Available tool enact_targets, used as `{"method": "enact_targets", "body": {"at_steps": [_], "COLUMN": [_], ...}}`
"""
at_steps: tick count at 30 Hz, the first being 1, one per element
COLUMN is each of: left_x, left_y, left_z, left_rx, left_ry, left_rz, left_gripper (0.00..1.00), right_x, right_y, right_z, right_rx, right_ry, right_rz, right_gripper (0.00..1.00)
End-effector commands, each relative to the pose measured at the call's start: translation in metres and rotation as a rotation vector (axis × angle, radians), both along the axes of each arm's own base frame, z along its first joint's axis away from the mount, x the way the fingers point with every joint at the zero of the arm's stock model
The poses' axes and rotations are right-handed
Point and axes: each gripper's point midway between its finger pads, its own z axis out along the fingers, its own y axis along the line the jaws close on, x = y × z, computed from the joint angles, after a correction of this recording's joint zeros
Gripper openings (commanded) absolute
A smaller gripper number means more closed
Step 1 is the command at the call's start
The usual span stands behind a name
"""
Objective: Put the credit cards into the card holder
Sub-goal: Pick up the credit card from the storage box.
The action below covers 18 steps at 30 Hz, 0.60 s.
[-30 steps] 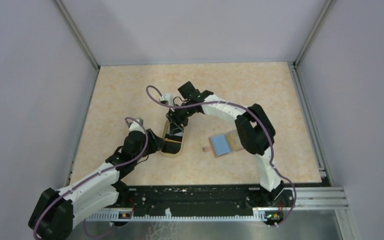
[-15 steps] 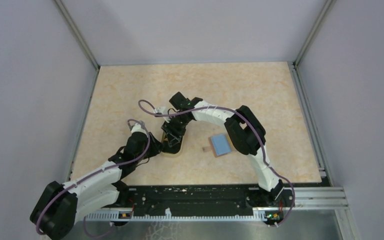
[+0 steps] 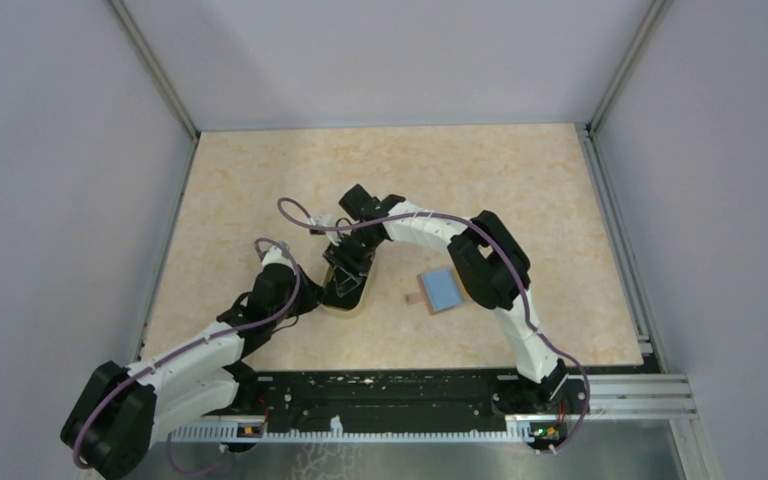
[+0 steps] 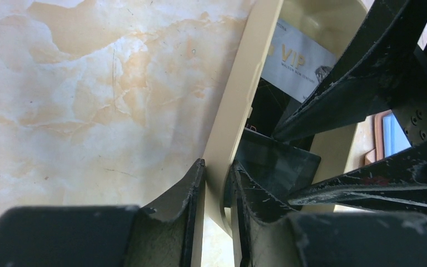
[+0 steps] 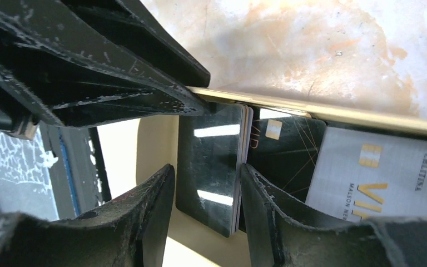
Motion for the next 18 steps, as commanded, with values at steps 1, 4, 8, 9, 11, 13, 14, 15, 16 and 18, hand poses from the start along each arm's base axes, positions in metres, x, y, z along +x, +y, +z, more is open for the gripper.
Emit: {"method": "enact_targets", "body": {"at_steps": [1,4,8,9,11,13,14,15,16,18], "left_x": [0.005,0.006,0.007,0.006,0.007,0.007,0.007,0.007,0.007,0.007], "left_y": [-0.007,-0.007,-0.006,-0.006,-0.006,-0.006,-0.006,-0.006,-0.006,-0.006], "left_z": [0.012,0.013,0.015,0.015,0.017,0.018,0.019,0.019,0.02,0.022], "left_rx": [-0.035,-0.036,-0.034,-0.033,-0.035,-0.036,-0.037,-0.037,-0.039,-0.04], "left_ry": [-0.026,-0.031,-0.038,-0.039,-0.044,-0.048,-0.051,-0.053,-0.056,-0.062], "left_rz": [-0.01,-0.009,-0.007,-0.008,-0.009,-0.009,-0.009,-0.009,-0.01,-0.011], "left_gripper": [0.26,0.26,0.26,0.26,0.26,0.26,0.26,0.26,0.26,0.26], "right_x": [-0.022,-0.025,-0.027,-0.027,-0.026,-0.025,-0.026,-0.027,-0.028,-0.028], "right_y": [0.014,0.013,0.012,0.012,0.01,0.008,0.007,0.007,0.007,0.006], "right_z": [0.058,0.059,0.058,0.057,0.05,0.044,0.039,0.038,0.036,0.032], "right_rx": [0.14,0.142,0.136,0.13,0.107,0.083,0.072,0.067,0.061,0.048], "right_ry": [0.056,0.07,0.086,0.088,0.091,0.096,0.105,0.116,0.127,0.132], "right_rz": [0.05,0.052,0.048,0.046,0.031,0.024,0.025,0.026,0.025,0.02], "right_gripper": [0.47,0.46,0.45,0.45,0.44,0.43,0.43,0.43,0.43,0.43]}}
